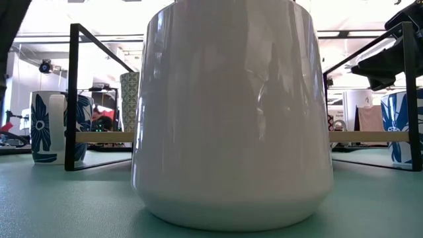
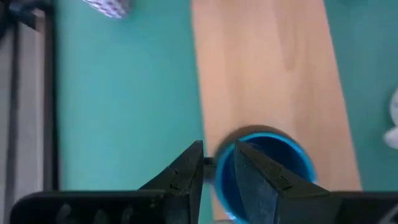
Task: Place coffee mugs
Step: Put the red patterned mug on the shelf
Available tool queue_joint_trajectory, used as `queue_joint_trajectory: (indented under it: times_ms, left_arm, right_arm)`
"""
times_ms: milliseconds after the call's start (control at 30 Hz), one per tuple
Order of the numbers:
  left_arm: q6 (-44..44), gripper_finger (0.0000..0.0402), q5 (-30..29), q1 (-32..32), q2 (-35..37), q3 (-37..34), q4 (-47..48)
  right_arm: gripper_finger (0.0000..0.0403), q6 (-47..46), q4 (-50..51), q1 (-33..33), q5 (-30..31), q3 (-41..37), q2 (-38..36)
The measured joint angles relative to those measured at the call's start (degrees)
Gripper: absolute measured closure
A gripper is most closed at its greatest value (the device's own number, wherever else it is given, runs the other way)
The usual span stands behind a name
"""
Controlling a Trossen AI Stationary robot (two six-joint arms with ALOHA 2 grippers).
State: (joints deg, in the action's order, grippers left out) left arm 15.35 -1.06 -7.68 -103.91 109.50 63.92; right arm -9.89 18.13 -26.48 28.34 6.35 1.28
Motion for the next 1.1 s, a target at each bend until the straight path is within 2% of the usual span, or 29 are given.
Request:
queue_joint_trajectory:
  times_ms: [367,567,667,833,933,1033,1100]
  left_arm:
    - [0.72,0.0329,0.04,-3.45,17.34,-30.86,-33.87]
    - [-1.56,0.0329,0.07,-3.41,23.97,-44.20,-50.91]
    - [-2.73,0.0329,0.07,-3.39,26.15,-48.49,-56.93]
    - [-3.38,0.0329,0.07,-3.41,28.09,-50.89,-60.80]
    - [-4.85,0.0329,0.09,-3.41,28.20,-51.59,-61.02]
    - [-5.63,0.0329,0.09,-3.39,28.18,-52.21,-61.15]
    - [-6.14,0.0329,0.09,-3.40,28.12,-52.57,-61.12]
  right_arm:
    - [0.0316,0.00,-0.02,-0.01,0.00,-0.02,0.00]
    - [0.0316,0.01,-0.02,-0.02,0.00,-0.02,0.00]
    - [0.0316,1.54,-0.02,-0.01,0.13,-0.02,0.00]
    - [0.0316,14.24,-1.39,-0.02,0.15,-0.11,0.00]
    - [0.0316,12.97,-5.57,0.00,0.09,-0.27,0.02]
    - [0.0316,6.46,-9.23,-0.01,0.17,-0.28,0.00]
    - [0.0316,5.21,-10.43,0.01,0.19,-0.28,0.13]
